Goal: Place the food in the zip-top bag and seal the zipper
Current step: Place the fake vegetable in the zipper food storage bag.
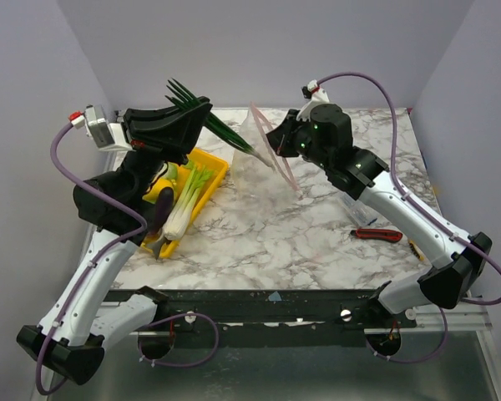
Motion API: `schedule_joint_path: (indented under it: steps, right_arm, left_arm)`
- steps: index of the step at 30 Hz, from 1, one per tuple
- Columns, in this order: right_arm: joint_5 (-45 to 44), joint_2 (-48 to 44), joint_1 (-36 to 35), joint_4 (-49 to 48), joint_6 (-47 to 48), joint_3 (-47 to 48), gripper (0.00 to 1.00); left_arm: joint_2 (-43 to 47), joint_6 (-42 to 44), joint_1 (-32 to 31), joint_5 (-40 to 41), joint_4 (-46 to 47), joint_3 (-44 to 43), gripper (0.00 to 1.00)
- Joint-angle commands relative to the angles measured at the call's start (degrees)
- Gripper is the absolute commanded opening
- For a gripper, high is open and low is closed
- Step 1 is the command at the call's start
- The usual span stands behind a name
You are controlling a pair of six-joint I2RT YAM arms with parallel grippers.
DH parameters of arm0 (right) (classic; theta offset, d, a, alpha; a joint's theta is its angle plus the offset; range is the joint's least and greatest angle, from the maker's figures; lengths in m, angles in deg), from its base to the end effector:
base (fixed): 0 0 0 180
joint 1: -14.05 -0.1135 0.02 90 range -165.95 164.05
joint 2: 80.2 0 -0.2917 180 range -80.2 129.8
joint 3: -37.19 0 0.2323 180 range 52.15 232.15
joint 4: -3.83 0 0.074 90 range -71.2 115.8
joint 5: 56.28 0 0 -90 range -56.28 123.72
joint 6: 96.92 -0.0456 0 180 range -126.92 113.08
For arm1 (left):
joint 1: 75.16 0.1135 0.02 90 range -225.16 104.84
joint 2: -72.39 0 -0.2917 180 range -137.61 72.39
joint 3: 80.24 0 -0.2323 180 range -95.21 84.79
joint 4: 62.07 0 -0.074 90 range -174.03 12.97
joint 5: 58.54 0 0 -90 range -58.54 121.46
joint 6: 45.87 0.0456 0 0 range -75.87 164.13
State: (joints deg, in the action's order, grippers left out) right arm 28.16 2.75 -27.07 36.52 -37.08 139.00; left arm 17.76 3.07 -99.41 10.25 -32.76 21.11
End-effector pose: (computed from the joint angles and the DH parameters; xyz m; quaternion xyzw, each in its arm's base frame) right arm 0.2439 0.2071 0.4495 -0.0453 0.7854 0.3280 0.5229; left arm 0.1144 -0.0696 0.5394 0.1276 0.3314 -0.5522 0.7543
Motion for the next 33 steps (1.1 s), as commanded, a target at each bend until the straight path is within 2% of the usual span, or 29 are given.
schedule_joint_path:
  steps: [1,10,21,27,33]
  right_arm:
    - [1.5,1.6,0.3,0.7,-0.9,0.6,0.01]
    - [3.0,2.2,0.3,0.1,-2.1,0.6,0.01]
    - [3.3,1.8,0.3,0.8,-2.0,1.2,0.01]
    - [3.0,1.8,0.3,1.6,-0.8,2.2,0.01]
    - [2.8,2.0,0.3,2.0,0.3,3.9,0.01]
  left_arm:
    - [1.9,0.6,-0.3,-0.6,-1.0,-5.1,0.0]
    - [2.5,0.5,-0.3,-1.4,-0.7,-3.8,0.0]
    - [-2.7,-4.5,-0.3,-1.8,6.6,-1.2,0.0]
    - [-3.8,-2.7,-0.3,-2.8,-2.0,-2.5,0.0]
    - [-3.9,-3.5,-0.4,-3.0,-9.3,0.7,0.0]
